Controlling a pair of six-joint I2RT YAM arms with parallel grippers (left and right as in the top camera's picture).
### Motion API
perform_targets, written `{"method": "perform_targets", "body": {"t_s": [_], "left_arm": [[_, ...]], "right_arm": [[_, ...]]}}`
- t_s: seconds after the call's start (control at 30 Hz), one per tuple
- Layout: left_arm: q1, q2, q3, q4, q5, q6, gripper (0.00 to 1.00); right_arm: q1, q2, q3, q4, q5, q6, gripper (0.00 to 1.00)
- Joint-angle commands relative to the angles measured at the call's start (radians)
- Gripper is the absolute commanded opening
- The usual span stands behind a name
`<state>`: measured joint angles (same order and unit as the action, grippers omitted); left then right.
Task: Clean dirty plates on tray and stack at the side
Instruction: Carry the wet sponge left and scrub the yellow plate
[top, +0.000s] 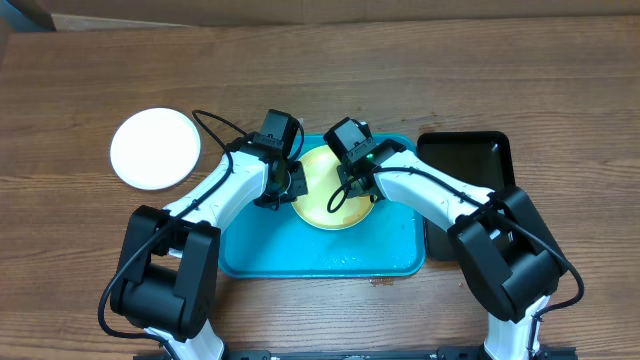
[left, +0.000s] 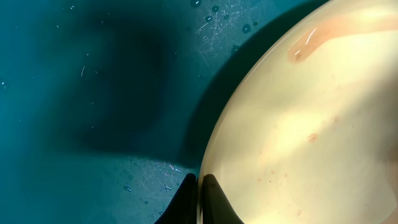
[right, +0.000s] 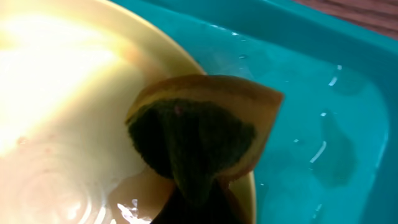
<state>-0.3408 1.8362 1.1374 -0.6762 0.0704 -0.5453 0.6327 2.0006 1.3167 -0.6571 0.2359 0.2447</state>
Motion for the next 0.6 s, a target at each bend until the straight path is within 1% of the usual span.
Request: {"method": "perform_targets", "body": {"t_s": [0.0,0.07,0.13,0.27,0.43,0.57], "left_arm": [[-0.006,-0.025,-0.003,0.001,-0.019,-0.001,0.04],[-0.007,-0.025,-0.003,0.003,-0.022,-0.001,0.04],[-0.007,-0.025,-0.004,0.004,-0.023,-0.001,0.04],[-0.006,-0.025,-0.003,0.002,-0.026,0.007,0.04],[-0.006,-0.025,-0.004,0.001,-0.026,0.008,0.05],[-0.007,-0.025,-0.004,0.0,-0.026,0.015,0.05]], "right_arm": [[0.001,0.028,0.013,0.006,-0.169,-0.018,0.04],[0.001,0.028,0.013,0.018,-0.276,-0.017,0.04],[0.001,0.028,0.013,0.024,-0.319,-0.017,0.04],[-0.006,0.021,0.045,0.008,-0.327,-0.018,0.04],[-0.043,-0.016,0.171,-0.068,-0.324,-0.063,0.04],[-0.08,-0.038,0.251,-0.13,-0.324,-0.067,0.04]]}}
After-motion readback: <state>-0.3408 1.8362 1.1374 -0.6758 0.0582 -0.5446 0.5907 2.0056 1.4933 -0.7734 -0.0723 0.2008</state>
